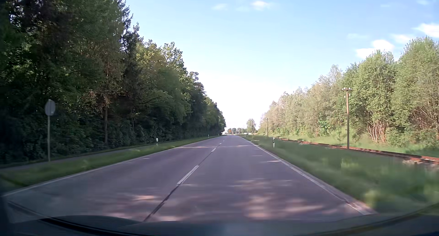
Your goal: Follow the waypoints while adhering to traffic rules and regulations
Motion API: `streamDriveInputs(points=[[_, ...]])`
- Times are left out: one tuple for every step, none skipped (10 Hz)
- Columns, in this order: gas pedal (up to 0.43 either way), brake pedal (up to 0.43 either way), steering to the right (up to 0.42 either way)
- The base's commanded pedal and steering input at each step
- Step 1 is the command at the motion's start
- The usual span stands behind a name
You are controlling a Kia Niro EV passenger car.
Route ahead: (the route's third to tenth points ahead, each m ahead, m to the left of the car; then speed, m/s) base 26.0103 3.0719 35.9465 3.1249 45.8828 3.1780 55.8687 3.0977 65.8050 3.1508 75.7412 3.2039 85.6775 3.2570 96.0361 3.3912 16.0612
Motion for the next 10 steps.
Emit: streamDriveInputs(points=[[0.220, 0.000, -0.003], [0.220, 0.000, -0.002], [0.220, 0.000, -0.002], [0.220, 0.000, -0.002], [0.220, 0.000, -0.002], [0.220, 0.000, -0.002], [0.220, 0.000, -0.002], [0.220, 0.000, -0.002], [0.220, 0.000, -0.002], [0.220, 0.000, -0.002]])
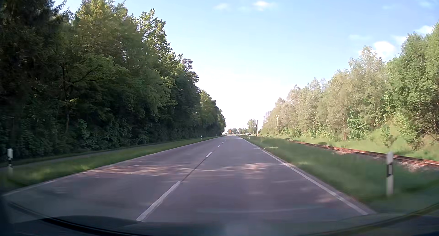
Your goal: Follow the waypoints while adhering to traffic rules and regulations
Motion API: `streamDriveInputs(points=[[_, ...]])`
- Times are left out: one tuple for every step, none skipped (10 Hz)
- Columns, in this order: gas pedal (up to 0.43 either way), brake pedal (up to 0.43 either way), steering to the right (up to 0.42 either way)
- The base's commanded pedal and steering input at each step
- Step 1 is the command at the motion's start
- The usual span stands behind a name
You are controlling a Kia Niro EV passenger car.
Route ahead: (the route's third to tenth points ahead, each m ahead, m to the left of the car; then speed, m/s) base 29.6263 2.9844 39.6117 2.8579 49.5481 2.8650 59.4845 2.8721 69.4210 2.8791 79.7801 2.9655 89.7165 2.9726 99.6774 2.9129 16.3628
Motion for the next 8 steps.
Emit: streamDriveInputs(points=[[0.220, 0.000, -0.002], [0.220, 0.000, -0.002], [0.220, 0.000, -0.002], [0.220, 0.000, -0.002], [0.220, 0.000, -0.002], [0.220, 0.000, -0.002], [0.209, 0.000, -0.002], [0.197, 0.000, -0.002]])
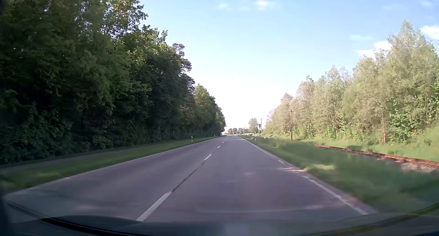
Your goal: Follow the waypoints while adhering to traffic rules and regulations
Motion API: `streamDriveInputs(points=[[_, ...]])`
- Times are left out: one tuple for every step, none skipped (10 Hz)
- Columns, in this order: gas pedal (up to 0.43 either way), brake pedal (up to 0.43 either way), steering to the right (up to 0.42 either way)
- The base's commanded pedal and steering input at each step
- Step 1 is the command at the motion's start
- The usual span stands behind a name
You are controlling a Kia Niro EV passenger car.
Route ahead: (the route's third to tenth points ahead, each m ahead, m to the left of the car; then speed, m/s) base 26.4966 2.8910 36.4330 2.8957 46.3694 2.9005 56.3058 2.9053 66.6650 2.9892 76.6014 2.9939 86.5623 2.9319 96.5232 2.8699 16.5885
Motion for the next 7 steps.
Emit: streamDriveInputs(points=[[0.189, 0.000, -0.002], [0.189, 0.000, -0.002], [0.189, 0.000, -0.002], [0.189, 0.000, -0.002], [0.189, 0.000, -0.002], [0.189, 0.000, -0.002], [0.189, 0.000, -0.002]])
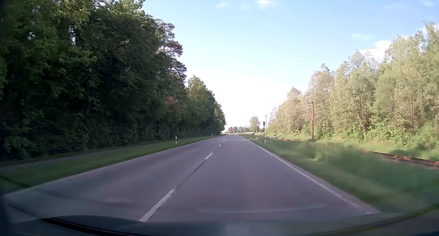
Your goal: Follow the waypoints while adhering to traffic rules and regulations
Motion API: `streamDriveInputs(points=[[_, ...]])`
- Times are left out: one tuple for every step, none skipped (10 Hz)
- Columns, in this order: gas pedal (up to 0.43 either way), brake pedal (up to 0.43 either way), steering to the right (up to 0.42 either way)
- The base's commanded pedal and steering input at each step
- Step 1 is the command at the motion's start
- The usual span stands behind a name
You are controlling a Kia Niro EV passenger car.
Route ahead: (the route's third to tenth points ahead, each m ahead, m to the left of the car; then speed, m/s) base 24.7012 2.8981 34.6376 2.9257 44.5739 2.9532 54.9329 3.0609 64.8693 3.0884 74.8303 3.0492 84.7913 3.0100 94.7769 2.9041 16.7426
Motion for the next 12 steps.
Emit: streamDriveInputs(points=[[0.189, 0.000, -0.001], [0.189, 0.000, -0.001], [0.189, 0.000, -0.001], [0.189, 0.000, -0.001], [0.197, 0.000, 0.000], [0.197, 0.000, 0.000], [0.197, 0.000, 0.000], [0.197, 0.000, 0.000], [0.197, 0.000, 0.000], [0.197, 0.000, 0.000], [0.197, 0.000, 0.000], [0.197, 0.000, 0.000]])
